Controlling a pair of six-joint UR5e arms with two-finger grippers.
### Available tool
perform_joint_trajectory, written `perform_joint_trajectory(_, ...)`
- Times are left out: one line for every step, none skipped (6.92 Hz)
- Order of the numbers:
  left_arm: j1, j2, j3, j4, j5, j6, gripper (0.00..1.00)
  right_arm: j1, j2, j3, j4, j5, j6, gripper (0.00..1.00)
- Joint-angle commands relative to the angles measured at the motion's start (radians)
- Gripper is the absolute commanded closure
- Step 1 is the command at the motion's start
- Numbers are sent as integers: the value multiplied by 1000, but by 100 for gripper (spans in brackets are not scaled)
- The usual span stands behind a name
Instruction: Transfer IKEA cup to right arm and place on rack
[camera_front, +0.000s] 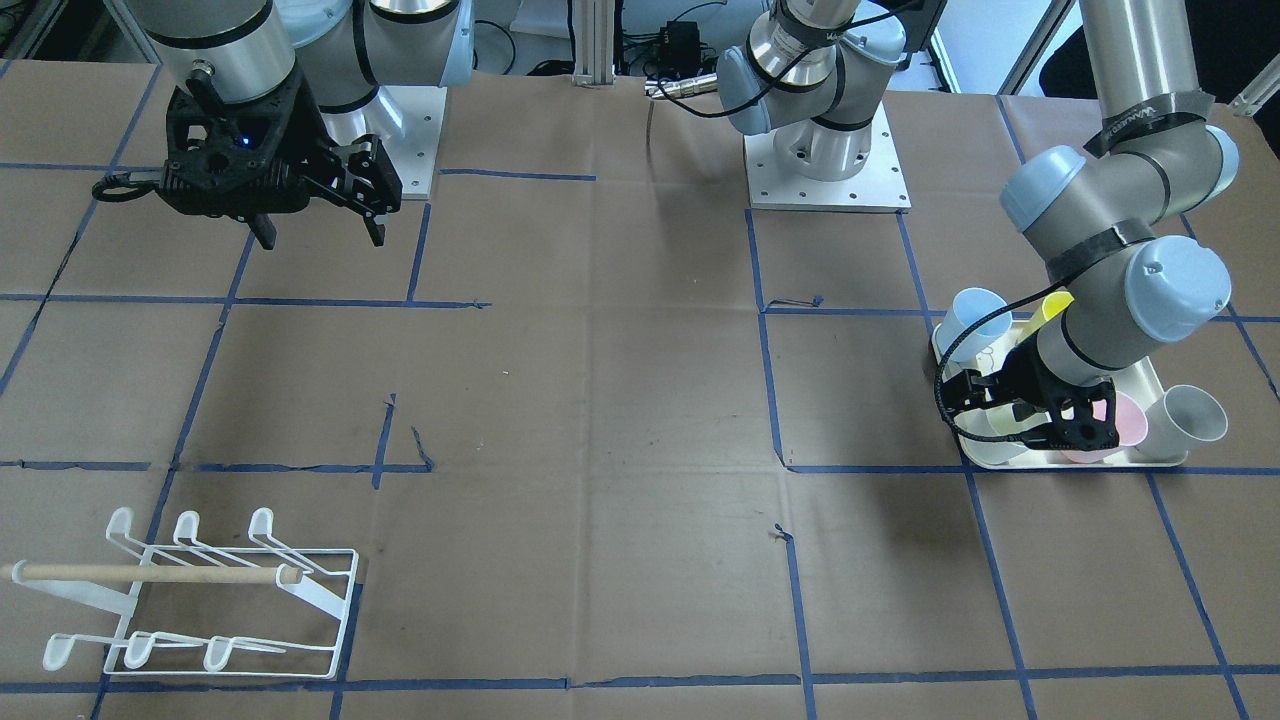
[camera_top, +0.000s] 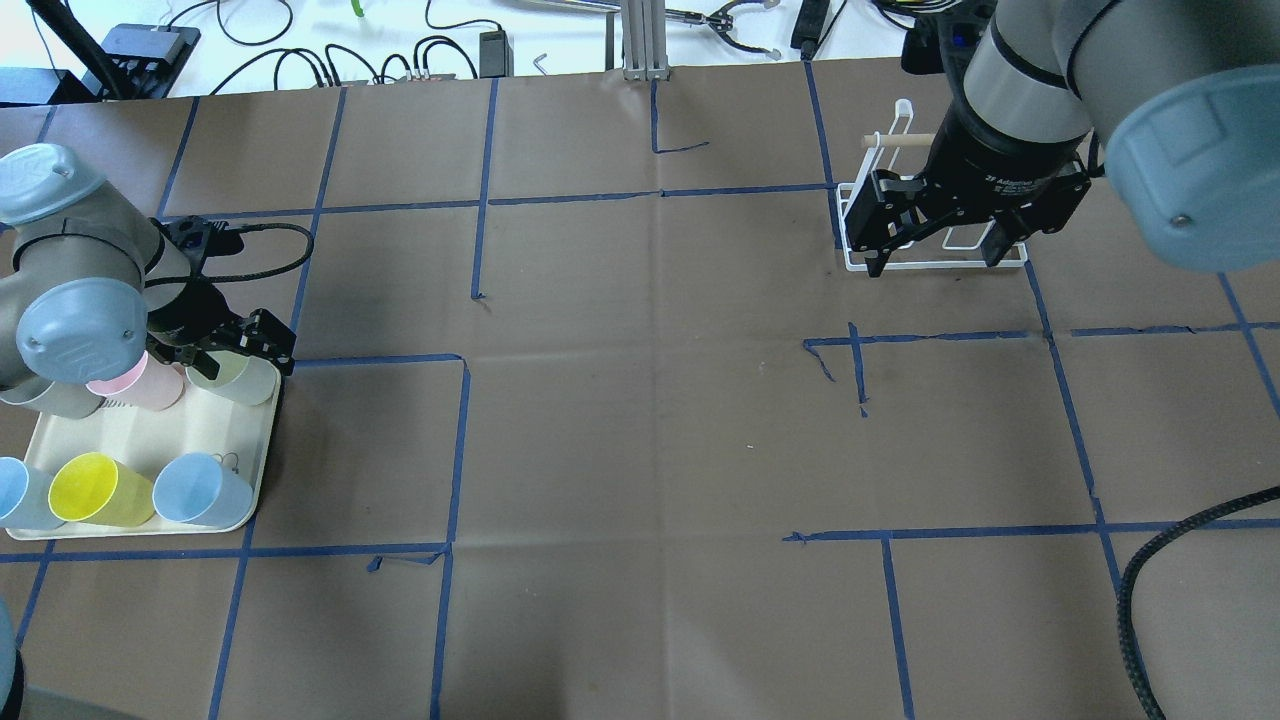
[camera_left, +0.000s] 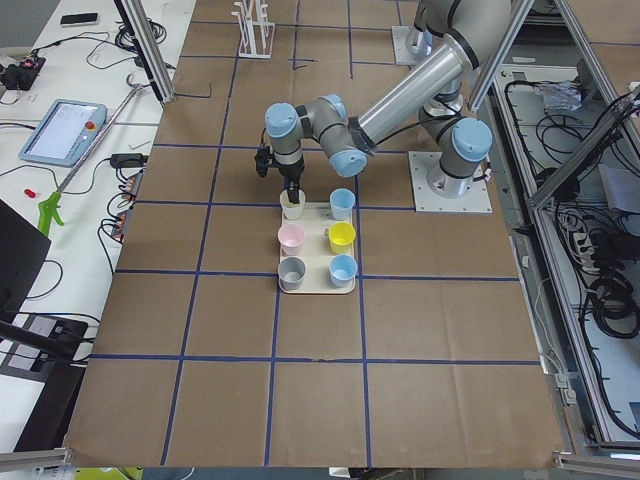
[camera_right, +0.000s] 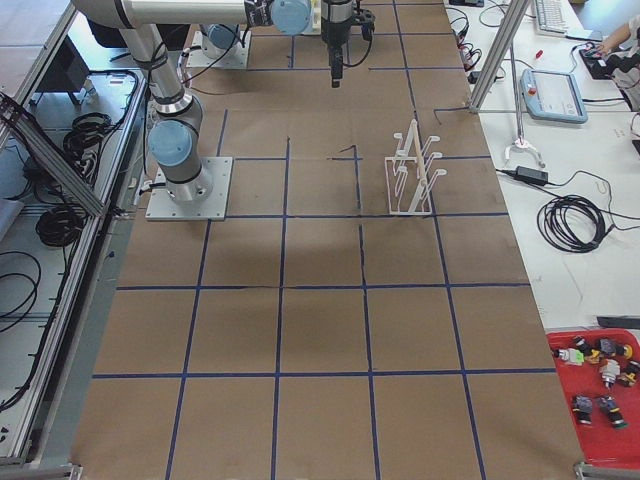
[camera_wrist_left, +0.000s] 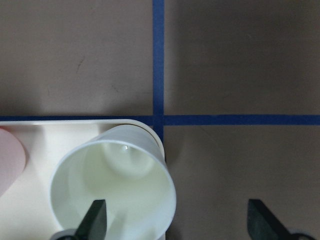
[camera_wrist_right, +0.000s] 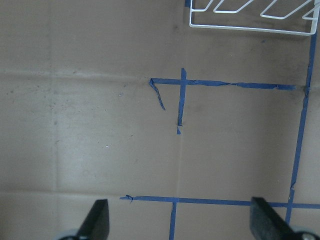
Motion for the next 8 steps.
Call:
perform_joint_trajectory(1, 1, 11, -10, 4, 0, 50, 0, 0, 0, 0, 0, 0, 0)
perform_joint_trajectory(1, 1, 13, -11, 31, -1, 79, 0, 0, 0, 0, 0, 0, 0)
perform_joint_trajectory(1, 1, 14, -11, 45, -1, 99, 0, 0, 0, 0, 0, 0, 0)
perform_joint_trajectory(1, 2, 13, -10, 45, -3, 100, 0, 0, 0, 0, 0, 0, 0)
perform_joint_trajectory(2, 12, 16, -10, 45, -3, 100, 0, 0, 2, 0, 0, 0, 0)
perform_joint_trajectory(7, 16, 30, -13, 45, -3, 100, 0, 3, 2, 0, 0, 0, 0)
perform_joint_trajectory(30, 47, 68, -74, 47, -3, 100, 0, 6, 2, 0, -2, 0, 0)
perform_joint_trajectory(31, 89, 147, -217, 47, -4, 100, 0, 6, 2, 2, -2, 0, 0)
